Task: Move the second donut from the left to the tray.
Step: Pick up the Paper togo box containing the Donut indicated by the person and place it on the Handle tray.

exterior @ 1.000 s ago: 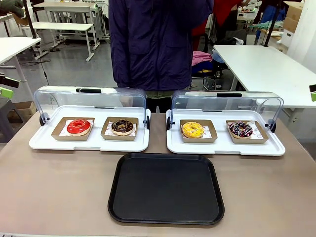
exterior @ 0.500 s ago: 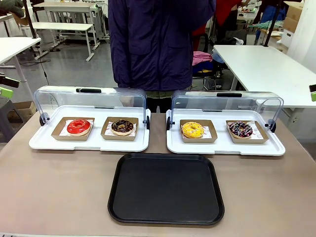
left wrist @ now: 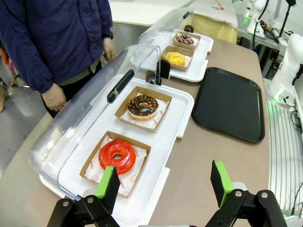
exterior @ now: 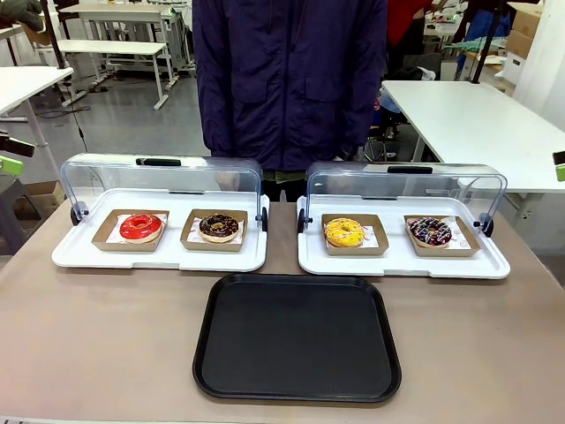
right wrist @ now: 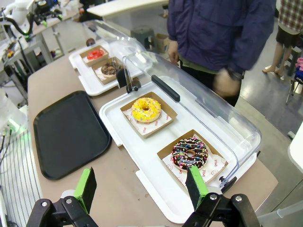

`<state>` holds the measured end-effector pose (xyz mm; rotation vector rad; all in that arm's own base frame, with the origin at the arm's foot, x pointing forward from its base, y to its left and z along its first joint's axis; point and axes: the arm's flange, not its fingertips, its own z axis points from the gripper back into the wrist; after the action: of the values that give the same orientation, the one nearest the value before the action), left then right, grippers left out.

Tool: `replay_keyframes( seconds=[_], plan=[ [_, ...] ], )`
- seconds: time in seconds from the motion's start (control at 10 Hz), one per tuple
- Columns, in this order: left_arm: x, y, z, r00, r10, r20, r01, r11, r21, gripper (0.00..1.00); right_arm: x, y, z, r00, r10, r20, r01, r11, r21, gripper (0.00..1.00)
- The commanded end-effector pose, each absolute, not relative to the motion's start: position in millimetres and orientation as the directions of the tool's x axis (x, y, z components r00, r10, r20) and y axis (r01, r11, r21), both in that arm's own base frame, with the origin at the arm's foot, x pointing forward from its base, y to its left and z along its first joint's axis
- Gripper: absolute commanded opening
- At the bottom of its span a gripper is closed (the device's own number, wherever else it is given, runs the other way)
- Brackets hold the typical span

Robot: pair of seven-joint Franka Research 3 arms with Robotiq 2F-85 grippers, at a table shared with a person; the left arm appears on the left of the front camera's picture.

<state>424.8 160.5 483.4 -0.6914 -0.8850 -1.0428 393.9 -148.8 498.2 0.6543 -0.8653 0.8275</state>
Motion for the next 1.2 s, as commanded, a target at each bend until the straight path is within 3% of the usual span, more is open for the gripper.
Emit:
replay_keyframes(
  seconds=[0.0,1.1],
  plan=[
    [424.1,160.7,484.3,0.228,-0.428,0.875,0.934,0.350,-0.072,1.00,396.5,-148.0,500.0,0.369,0.344,0.864,-0.840,0.521,0.152,1.00],
    [424.1,160.7,484.3,0.228,-0.428,0.875,0.934,0.350,-0.072,1.00,396.5,-148.0,500.0,0.369,0.344,0.864,-0.840,0.521,0.152,1.00]
  ],
)
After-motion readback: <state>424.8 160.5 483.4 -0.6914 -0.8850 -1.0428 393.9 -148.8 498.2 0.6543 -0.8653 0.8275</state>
